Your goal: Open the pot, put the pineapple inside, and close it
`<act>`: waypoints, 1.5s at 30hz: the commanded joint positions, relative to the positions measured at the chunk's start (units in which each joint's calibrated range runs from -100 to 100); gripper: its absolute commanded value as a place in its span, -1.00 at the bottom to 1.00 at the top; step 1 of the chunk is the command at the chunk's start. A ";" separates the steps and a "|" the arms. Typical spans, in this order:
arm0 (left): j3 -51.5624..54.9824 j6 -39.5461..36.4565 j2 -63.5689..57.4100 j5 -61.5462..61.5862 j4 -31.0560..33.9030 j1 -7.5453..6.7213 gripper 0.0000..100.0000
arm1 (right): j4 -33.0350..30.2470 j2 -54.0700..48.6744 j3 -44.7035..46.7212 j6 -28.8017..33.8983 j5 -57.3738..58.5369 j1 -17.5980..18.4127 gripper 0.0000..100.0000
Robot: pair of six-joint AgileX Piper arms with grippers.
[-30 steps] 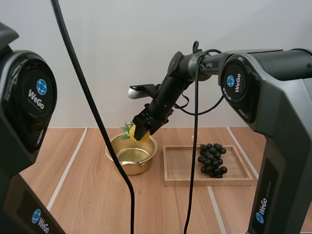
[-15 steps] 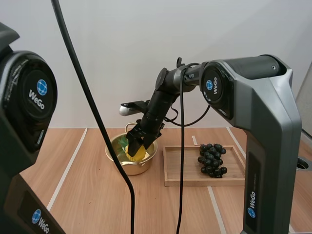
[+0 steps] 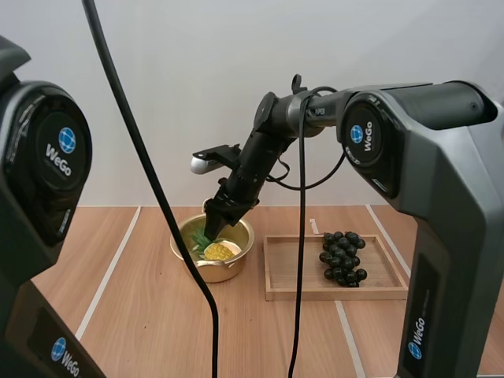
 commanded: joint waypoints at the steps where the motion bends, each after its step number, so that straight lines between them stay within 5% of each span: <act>1: -0.28 0.00 -0.38 0.56 0.44 -0.06 -1.00 | -2.36 -3.46 -0.09 -0.90 0.53 0.14 1.00; 10: -0.28 0.00 -0.38 1.23 0.44 -0.06 -1.00 | -9.93 -11.22 -0.09 -0.15 -11.56 0.14 1.00; 19: -0.28 0.00 -0.38 2.30 0.44 -0.06 -1.00 | -29.72 -18.89 -0.09 16.68 -38.52 -0.49 1.00; 30: -0.28 0.00 -0.38 8.31 0.44 -0.06 -1.00 | -29.37 -28.19 -0.09 18.16 -50.20 -5.66 1.00; 39: -0.28 -0.33 1.22 31.52 0.33 -0.06 -1.00 | -29.37 -34.24 -0.09 21.65 -56.03 -10.01 1.00; 45: -0.28 -0.33 4.56 32.97 0.11 -0.06 -1.00 | -29.37 -38.17 -0.09 24.92 -59.80 -10.94 1.00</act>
